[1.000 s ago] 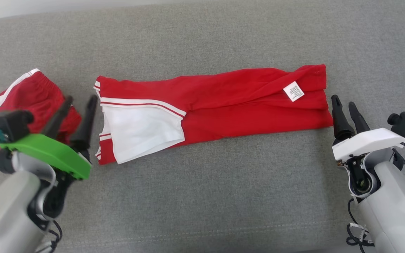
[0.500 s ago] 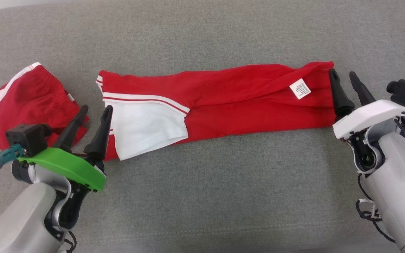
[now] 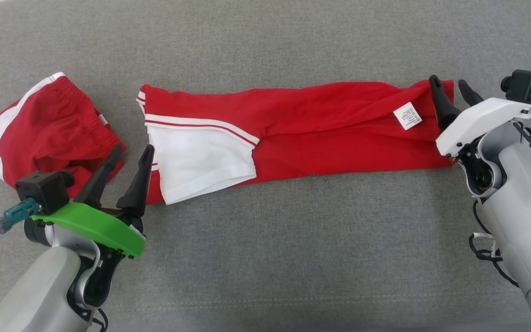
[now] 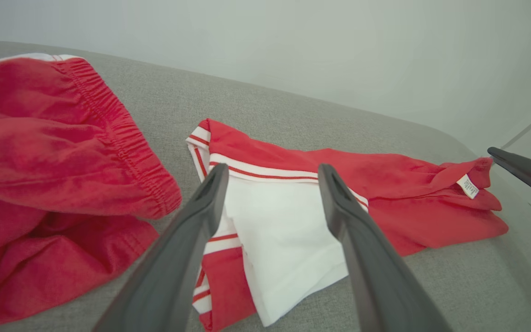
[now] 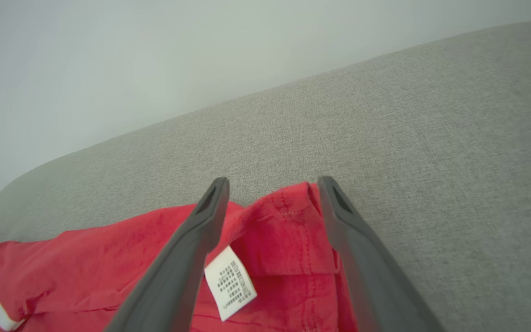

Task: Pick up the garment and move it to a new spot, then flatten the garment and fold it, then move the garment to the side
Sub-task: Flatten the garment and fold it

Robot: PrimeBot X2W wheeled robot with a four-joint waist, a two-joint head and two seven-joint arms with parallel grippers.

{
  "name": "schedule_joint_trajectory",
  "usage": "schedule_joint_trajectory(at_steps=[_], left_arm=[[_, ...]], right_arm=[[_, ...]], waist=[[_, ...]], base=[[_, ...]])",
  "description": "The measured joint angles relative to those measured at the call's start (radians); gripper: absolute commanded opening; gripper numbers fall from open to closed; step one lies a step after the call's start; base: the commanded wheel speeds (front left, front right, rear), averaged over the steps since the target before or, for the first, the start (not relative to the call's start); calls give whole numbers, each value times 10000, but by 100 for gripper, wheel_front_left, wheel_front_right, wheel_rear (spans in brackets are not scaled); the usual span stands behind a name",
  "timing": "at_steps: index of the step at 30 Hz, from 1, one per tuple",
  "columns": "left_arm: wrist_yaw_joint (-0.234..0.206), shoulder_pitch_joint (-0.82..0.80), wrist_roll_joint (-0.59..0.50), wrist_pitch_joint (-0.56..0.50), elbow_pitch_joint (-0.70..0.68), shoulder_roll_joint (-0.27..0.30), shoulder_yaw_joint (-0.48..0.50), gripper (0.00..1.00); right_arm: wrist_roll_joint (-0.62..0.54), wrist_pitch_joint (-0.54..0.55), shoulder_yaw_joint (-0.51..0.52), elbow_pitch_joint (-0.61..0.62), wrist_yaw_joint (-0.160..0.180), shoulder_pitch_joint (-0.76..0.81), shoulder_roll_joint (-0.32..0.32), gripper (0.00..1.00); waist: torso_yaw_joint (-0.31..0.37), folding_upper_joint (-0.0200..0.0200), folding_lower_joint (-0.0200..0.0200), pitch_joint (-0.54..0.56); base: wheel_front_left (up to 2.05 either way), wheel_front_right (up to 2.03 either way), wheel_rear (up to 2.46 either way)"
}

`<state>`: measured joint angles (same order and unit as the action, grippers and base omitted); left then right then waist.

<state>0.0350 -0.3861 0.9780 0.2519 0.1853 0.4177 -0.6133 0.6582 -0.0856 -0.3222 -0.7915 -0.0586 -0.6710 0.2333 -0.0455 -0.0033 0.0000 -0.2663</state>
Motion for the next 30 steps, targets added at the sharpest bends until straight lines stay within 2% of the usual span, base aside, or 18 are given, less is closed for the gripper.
schedule_joint_trajectory(at_steps=[3, 4, 6, 7, 17, 21, 24, 30], left_arm=[[104, 29, -71, 0, 19, -138, 90, 100], [111, 34, -100, 0, 23, -190, 132, 100], [184, 83, -150, 0, 44, -244, 228, 100], [192, 127, -151, 0, 63, -253, 276, 100], [387, 280, -495, 0, 290, -464, 583, 100], [456, 393, -621, 0, 326, -579, 623, 100], [541, 451, -679, 0, 347, -692, 686, 100], [616, 727, -754, 0, 453, -838, 863, 100]], right_arm=[[-8, 142, -21, -211, 111, -202, 2, 98], [-33, 174, -35, -268, 173, -233, 2, 60], [-69, 222, -46, -382, 176, -268, 0, 25], [-69, 242, -56, -431, 174, -292, -2, 2], [-69, 322, -128, -834, 104, -428, -121, 0], [-67, -88, -52, -809, 58, -427, -121, 0], [-54, -575, -50, -568, -228, -340, -117, 0], [-61, -838, -316, -546, -384, 471, -105, 0]], waist=[[-27, 0, 0, -20], [-34, 0, 0, -26], [-44, 0, 0, -35], [-45, 0, 0, -37], [15, 0, 0, 21], [53, 0, 0, 81], [84, 0, 0, 167], [180, 0, 0, 295]], base=[[0, 0, 0], [0, 0, 0], [0, 0, 0], [0, 0, 0], [0, 0, 0], [0, 0, 0], [0, 0, 0], [0, 0, 0]])
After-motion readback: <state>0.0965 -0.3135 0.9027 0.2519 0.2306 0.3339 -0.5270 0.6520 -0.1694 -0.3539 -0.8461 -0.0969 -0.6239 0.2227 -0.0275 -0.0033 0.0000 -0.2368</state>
